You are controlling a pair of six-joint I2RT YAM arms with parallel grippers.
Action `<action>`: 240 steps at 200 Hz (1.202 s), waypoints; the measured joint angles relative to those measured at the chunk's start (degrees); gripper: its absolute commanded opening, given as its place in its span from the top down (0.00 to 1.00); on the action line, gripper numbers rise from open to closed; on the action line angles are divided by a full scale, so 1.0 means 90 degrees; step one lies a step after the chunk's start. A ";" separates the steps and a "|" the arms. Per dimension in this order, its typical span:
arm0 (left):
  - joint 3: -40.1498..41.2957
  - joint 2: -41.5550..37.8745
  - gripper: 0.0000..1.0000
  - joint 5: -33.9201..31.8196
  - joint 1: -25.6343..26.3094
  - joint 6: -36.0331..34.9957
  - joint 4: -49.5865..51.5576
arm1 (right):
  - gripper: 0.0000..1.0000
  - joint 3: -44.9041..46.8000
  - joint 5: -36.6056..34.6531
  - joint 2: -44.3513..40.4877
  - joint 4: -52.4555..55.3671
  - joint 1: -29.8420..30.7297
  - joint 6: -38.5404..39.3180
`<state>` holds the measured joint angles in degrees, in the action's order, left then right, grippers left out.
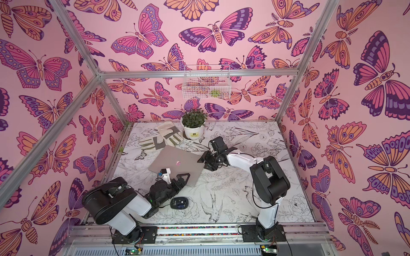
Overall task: Insert the wireless mouse receiver into the laptop
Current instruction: Place the laptop at the center of the board, then move the lid to the center of the board.
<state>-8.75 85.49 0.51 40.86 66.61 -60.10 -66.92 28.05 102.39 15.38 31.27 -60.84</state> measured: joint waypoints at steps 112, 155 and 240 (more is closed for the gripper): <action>-0.3279 -0.3211 0.00 0.0141 -0.0034 -0.3835 0.7560 | 0.43 0.0002 -0.1027 -0.2562 0.2390 -0.0862 0.1724; -0.4313 -0.2127 0.00 0.0323 0.0525 -0.4257 0.8711 | 0.46 -0.0270 -0.1297 -0.3283 0.3577 -0.1744 0.2159; -0.7895 0.1848 0.00 0.1491 0.2560 -0.5758 0.9078 | 0.47 -0.1923 -0.2227 -0.5161 0.5467 -0.3662 0.2613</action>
<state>-79.81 102.13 13.93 63.90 14.79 21.61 -84.23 8.01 55.94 64.58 -1.69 -37.32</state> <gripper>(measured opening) 0.994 0.528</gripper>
